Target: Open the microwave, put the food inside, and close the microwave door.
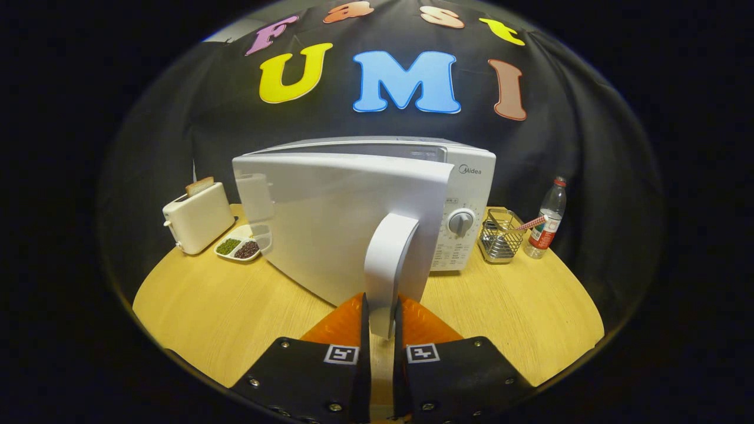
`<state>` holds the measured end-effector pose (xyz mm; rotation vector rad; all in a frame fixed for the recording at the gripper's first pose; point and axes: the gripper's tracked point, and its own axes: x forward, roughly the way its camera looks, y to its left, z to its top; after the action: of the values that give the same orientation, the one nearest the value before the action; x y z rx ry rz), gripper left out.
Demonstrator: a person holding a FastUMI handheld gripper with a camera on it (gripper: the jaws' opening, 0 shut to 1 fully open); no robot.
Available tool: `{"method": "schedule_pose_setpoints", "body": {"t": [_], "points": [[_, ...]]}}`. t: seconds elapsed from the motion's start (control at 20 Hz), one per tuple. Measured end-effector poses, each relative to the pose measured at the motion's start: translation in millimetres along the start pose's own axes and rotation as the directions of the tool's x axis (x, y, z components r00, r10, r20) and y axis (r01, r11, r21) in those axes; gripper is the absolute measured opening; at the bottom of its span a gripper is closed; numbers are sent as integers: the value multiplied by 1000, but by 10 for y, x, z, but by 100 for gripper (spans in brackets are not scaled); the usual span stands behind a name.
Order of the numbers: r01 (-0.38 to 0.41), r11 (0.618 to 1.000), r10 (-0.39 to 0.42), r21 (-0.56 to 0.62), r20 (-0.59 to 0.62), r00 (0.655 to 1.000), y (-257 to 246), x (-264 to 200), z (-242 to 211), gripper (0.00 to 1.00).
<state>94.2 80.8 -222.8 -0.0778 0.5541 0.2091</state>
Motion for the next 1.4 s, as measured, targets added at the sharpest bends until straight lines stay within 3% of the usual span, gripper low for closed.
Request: {"method": "schedule_pose_setpoints", "body": {"t": [0.5,1.15,1.4], "points": [[-26,999,25,-29,-8,1000,583,-465,-248,16],[-170,976,171,-134,-4,985,1892,-888,-519,16],[-126,964,129,-233,-3,992,2182,-928,-538,16]]}}
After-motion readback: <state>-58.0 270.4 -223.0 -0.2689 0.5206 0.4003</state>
